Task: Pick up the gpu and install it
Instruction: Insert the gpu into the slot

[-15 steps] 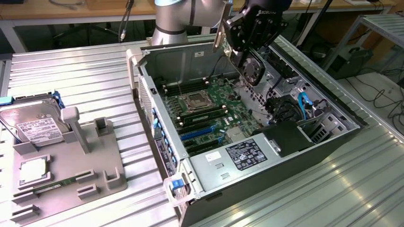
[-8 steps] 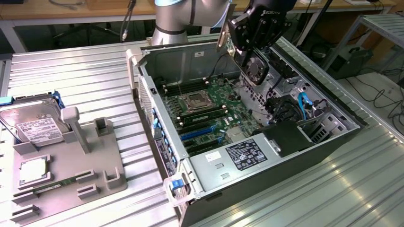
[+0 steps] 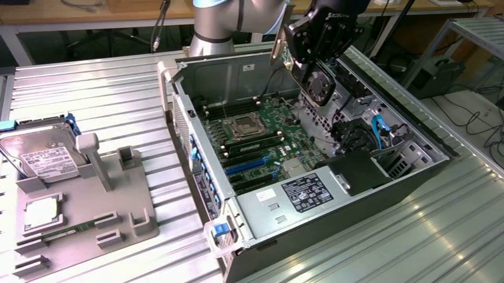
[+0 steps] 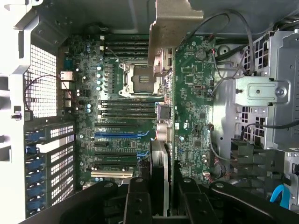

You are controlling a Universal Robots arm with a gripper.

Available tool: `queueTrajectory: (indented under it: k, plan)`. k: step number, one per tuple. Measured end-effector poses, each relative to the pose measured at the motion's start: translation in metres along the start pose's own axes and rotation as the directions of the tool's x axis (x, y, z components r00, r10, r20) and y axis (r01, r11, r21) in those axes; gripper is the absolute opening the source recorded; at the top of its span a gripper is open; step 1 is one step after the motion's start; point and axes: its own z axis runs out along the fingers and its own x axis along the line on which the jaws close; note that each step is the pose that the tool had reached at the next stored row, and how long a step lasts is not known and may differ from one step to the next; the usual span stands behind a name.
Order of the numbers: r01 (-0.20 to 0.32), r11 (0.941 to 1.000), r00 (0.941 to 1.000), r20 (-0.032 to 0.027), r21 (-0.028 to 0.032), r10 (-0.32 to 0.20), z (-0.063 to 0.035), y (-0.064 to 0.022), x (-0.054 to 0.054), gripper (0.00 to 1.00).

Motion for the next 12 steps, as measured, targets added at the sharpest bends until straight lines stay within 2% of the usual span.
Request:
queueTrajectory:
  k: [4, 7, 9, 12]
  plan:
    - [0.010, 1.0000, 1.0000, -0.0003, 0.0002, -0.010, 0.0000, 0.0000, 0.0000, 0.28]
    - [0.040, 0.9992, 0.9992, -0.0012, 0.0009, -0.040, 0.0000, 0.0000, 0.0006, 0.28]
    - [0.080, 0.9968, 0.9968, -0.0024, 0.0017, -0.080, 0.0000, 0.0000, 0.0018, 0.28]
    - [0.110, 0.9940, 0.9940, -0.0033, 0.0022, -0.110, 0.0001, 0.0000, 0.0023, 0.28]
